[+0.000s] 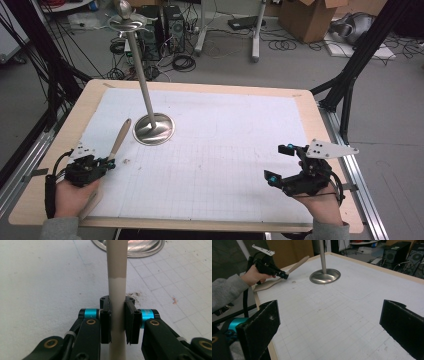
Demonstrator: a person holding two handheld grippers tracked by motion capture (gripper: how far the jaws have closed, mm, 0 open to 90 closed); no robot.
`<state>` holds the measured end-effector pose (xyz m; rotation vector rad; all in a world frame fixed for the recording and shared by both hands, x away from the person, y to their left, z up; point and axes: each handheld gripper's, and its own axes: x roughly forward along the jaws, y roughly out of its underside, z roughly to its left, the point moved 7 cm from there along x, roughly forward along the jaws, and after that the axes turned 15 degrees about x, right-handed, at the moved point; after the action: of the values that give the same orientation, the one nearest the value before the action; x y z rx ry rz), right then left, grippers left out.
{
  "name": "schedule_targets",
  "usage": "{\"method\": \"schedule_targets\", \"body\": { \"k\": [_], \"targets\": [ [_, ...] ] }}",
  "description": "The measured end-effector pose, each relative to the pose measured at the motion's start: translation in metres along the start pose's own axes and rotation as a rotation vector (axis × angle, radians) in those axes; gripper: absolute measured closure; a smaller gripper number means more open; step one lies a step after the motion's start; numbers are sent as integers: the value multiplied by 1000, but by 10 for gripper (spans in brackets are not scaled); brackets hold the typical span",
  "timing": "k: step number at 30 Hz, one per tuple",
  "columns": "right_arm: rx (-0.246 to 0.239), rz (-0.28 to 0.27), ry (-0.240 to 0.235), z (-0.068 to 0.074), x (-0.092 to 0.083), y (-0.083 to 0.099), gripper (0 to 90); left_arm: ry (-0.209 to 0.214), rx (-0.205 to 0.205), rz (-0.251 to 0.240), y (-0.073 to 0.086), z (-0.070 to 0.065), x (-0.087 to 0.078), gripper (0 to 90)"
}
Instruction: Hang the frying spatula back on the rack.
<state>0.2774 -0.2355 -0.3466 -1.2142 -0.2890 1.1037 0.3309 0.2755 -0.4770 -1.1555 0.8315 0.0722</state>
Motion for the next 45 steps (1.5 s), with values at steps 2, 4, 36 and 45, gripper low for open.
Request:
{"method": "schedule_targets", "body": {
  "k": [2, 4, 36, 45],
  "targets": [
    [2, 2, 1, 0, 0, 0, 17, -4, -3, -8, -1, 2, -2, 776],
    [3, 2, 1, 0, 0, 0, 17, -7, -4, -14, -1, 3, -4, 776],
    [3, 8, 1, 0, 1, 1, 17, 33, -31, -131, -30, 11, -35, 776],
    [5, 19, 1, 0, 3, 2, 17, 50, -35, -167, -46, 19, -51, 776]
  ]
}}
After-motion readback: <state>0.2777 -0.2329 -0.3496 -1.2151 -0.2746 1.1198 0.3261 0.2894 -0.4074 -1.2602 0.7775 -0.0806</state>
